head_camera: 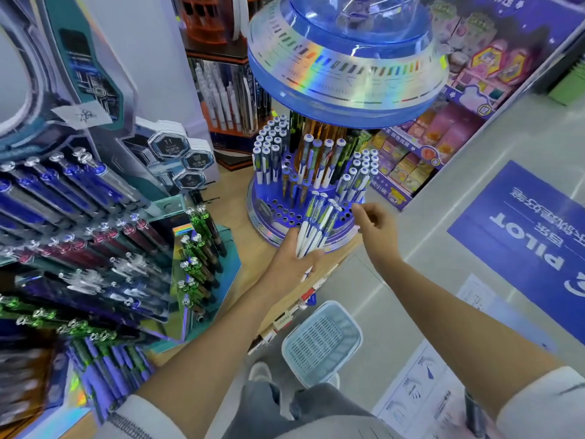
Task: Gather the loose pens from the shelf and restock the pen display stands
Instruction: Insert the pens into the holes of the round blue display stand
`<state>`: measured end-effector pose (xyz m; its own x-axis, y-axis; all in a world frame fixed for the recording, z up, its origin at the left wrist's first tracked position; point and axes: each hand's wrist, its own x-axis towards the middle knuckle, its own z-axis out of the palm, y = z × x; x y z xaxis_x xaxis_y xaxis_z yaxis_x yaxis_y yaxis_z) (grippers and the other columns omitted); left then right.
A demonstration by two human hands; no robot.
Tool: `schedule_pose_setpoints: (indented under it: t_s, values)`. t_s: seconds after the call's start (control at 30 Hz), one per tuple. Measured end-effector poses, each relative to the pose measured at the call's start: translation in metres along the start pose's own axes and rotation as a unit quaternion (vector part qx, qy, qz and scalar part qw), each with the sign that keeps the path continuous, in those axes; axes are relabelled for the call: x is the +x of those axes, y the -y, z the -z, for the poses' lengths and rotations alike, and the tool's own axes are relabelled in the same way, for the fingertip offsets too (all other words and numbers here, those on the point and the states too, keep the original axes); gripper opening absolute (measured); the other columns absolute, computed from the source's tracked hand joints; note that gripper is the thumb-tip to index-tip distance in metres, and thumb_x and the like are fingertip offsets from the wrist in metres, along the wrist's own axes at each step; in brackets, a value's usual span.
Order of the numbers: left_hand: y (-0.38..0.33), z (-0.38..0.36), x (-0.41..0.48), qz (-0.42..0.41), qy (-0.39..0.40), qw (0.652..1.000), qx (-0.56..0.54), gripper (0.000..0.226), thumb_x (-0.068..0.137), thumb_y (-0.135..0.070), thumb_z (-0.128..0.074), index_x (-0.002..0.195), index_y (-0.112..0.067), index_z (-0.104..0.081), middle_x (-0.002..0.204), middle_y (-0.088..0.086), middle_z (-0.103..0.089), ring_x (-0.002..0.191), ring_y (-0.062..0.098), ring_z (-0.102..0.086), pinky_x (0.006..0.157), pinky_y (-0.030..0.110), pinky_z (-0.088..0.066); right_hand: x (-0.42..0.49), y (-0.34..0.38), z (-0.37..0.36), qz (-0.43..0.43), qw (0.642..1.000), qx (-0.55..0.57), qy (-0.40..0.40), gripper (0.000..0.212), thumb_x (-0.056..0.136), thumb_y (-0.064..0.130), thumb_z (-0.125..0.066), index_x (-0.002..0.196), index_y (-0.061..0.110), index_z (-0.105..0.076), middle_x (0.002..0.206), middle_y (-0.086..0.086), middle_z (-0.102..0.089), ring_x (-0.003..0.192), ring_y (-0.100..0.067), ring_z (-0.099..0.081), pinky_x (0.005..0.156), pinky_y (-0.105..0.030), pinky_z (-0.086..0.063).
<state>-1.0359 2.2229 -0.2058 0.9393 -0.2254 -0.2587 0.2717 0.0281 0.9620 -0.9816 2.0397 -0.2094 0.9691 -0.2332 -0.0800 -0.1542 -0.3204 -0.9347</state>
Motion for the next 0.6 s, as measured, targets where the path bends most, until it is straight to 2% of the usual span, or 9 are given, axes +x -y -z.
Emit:
schedule_pose_setpoints:
  t_s: [0.07,0.13,0.2,0.27,0.33,0.37,0.47,0.53,0.6]
  values:
    - [-0.002,-0.005,-0.001,-0.008,-0.007,1.0,0.0,0.023,0.093,-0.004,-0.058,0.111,-0.011,-0.046,0.075,-0.004,-0.053,0.057,0.004,-0.049,0.052,0.018,-0.042,-0.014,0.011,0.0,-0.015,0.992,0.052,0.113,0.021,0.089,0.032,-0.066,0.089,0.011,-0.067,0.074,0.0,-0.064,0.069,-0.013,-0.059,0.067,-0.028,-0.049]
    - [-0.003,-0.009,-0.001,-0.013,-0.014,1.0,-0.001,0.026,0.093,-0.004,-0.057,0.114,-0.013,-0.045,0.08,-0.007,-0.056,0.06,-0.001,-0.053,0.054,0.014,-0.043,-0.02,0.014,0.001,-0.055,0.973,0.092,0.203,0.019,0.084,0.025,-0.072,0.091,0.009,-0.064,0.072,0.0,-0.066,0.068,-0.016,-0.061,0.068,-0.029,-0.051]
    - [-0.004,-0.011,-0.001,-0.018,-0.014,1.0,0.016,0.026,0.094,-0.007,-0.057,0.116,-0.014,-0.045,0.087,-0.008,-0.057,0.068,-0.001,-0.055,0.06,0.013,-0.044,-0.022,0.016,0.003,-0.073,0.965,0.12,0.222,0.016,0.083,0.013,-0.074,0.091,0.008,-0.061,0.071,-0.001,-0.067,0.066,-0.017,-0.064,0.067,-0.028,-0.052]
    - [-0.003,-0.011,-0.003,-0.026,-0.01,0.999,0.035,0.028,0.095,-0.011,-0.057,0.12,-0.015,-0.045,0.099,-0.008,-0.06,0.085,0.004,-0.058,0.071,0.014,-0.047,-0.025,0.016,0.005,-0.077,0.965,0.126,0.215,0.012,0.084,0.006,-0.071,0.084,0.009,-0.059,0.067,-0.002,-0.068,0.063,-0.017,-0.065,0.063,-0.025,-0.053]
    - [-0.003,-0.011,-0.004,-0.033,-0.01,0.999,0.039,0.03,0.097,-0.014,-0.055,0.125,-0.015,-0.045,0.113,-0.005,-0.061,0.102,0.007,-0.059,0.085,0.015,-0.047,-0.028,0.018,0.008,-0.076,0.97,0.118,0.199,0.013,0.086,0.0,-0.067,0.081,0.008,-0.058,0.064,-0.001,-0.068,0.062,-0.017,-0.066,0.062,-0.025,-0.052]
    - [-0.003,-0.01,-0.004,-0.033,-0.012,0.998,0.042,0.031,0.097,-0.015,-0.054,0.127,-0.014,-0.045,0.115,-0.003,-0.061,0.102,0.008,-0.059,0.085,0.017,-0.048,-0.028,0.019,0.01,-0.07,0.974,0.113,0.183,0.01,0.087,-0.003,-0.065,0.084,0.004,-0.058,0.065,-0.002,-0.068,0.062,-0.016,-0.066,0.062,-0.025,-0.052]
    - [-0.005,-0.008,-0.005,-0.011,-0.011,0.999,0.047,0.023,0.099,-0.015,-0.051,0.118,-0.006,-0.044,0.086,0.002,-0.056,0.066,0.008,-0.053,0.058,0.019,-0.046,-0.023,0.025,0.019,-0.034,0.989,0.124,0.077,0.006,0.09,-0.005,-0.058,0.093,0.0,-0.059,0.072,-0.003,-0.068,0.064,-0.013,-0.064,0.067,-0.026,-0.054]
    - [-0.006,-0.007,-0.005,-0.006,-0.012,0.998,0.056,0.021,0.099,-0.016,-0.051,0.112,-0.003,-0.042,0.076,0.003,-0.05,0.055,0.004,-0.048,0.053,0.018,-0.043,-0.016,0.029,0.027,-0.007,0.991,0.129,-0.03,0.011,0.09,-0.001,-0.059,0.099,0.005,-0.057,0.073,-0.003,-0.065,0.064,-0.013,-0.062,0.067,-0.025,-0.054]
    - [-0.008,-0.006,-0.006,-0.009,-0.006,0.998,0.063,0.019,0.099,-0.017,-0.051,0.109,-0.003,-0.042,0.073,0.004,-0.048,0.051,0.002,-0.046,0.052,0.016,-0.042,-0.009,0.032,0.033,0.021,0.989,0.111,-0.099,0.014,0.09,0.003,-0.062,0.1,0.009,-0.054,0.074,-0.004,-0.062,0.066,-0.013,-0.061,0.069,-0.03,-0.054]
